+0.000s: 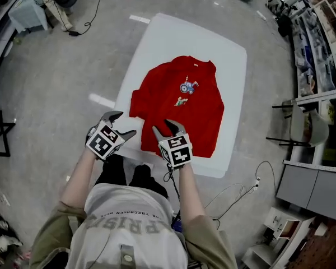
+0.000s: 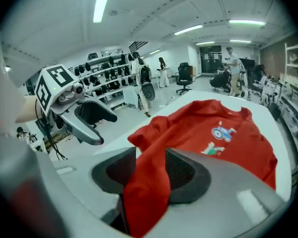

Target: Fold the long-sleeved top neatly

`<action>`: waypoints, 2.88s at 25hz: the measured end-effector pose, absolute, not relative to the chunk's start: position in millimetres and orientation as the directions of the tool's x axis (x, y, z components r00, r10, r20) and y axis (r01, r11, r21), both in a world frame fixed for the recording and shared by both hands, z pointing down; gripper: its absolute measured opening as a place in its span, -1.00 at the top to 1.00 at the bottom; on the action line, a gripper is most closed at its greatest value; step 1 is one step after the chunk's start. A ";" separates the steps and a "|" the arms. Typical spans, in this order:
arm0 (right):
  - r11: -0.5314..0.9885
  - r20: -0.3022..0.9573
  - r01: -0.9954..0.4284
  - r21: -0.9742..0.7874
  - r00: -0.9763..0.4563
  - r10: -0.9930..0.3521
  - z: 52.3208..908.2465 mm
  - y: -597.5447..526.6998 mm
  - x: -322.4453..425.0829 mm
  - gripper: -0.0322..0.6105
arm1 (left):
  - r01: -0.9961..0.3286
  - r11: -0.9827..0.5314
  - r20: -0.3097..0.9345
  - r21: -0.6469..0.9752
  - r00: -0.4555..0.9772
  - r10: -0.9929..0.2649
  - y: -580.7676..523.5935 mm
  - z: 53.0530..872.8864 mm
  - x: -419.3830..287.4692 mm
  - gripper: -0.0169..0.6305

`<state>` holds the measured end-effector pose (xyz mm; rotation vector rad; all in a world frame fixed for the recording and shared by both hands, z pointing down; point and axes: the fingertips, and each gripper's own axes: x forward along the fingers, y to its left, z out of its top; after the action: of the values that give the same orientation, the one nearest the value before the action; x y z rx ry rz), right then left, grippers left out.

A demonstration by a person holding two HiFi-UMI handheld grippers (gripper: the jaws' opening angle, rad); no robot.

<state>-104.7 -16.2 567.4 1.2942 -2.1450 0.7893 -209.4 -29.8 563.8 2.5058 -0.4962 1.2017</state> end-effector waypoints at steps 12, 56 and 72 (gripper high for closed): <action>0.348 0.777 -0.933 -0.092 -0.286 -0.561 595.2 -144.2 -142.3 0.36 | -0.276 -0.944 0.755 0.182 0.654 -0.046 -94.8 545.3 -251.3 -0.07; 0.475 0.297 -0.876 -0.078 -0.475 -0.828 380.7 -12.5 -145.9 0.81 | 0.073 -0.997 0.706 0.040 0.704 0.080 -67.4 522.3 -208.3 -0.13; 0.747 0.547 -0.663 -0.048 -0.643 -0.536 440.4 48.5 12.0 0.81 | -0.123 -0.992 0.732 0.028 0.678 -0.064 -16.5 536.3 -68.4 -0.13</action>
<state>12.0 48.5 440.4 0.9053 -2.4336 0.3329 -68.4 -16.5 536.3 2.8092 -0.1564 1.2214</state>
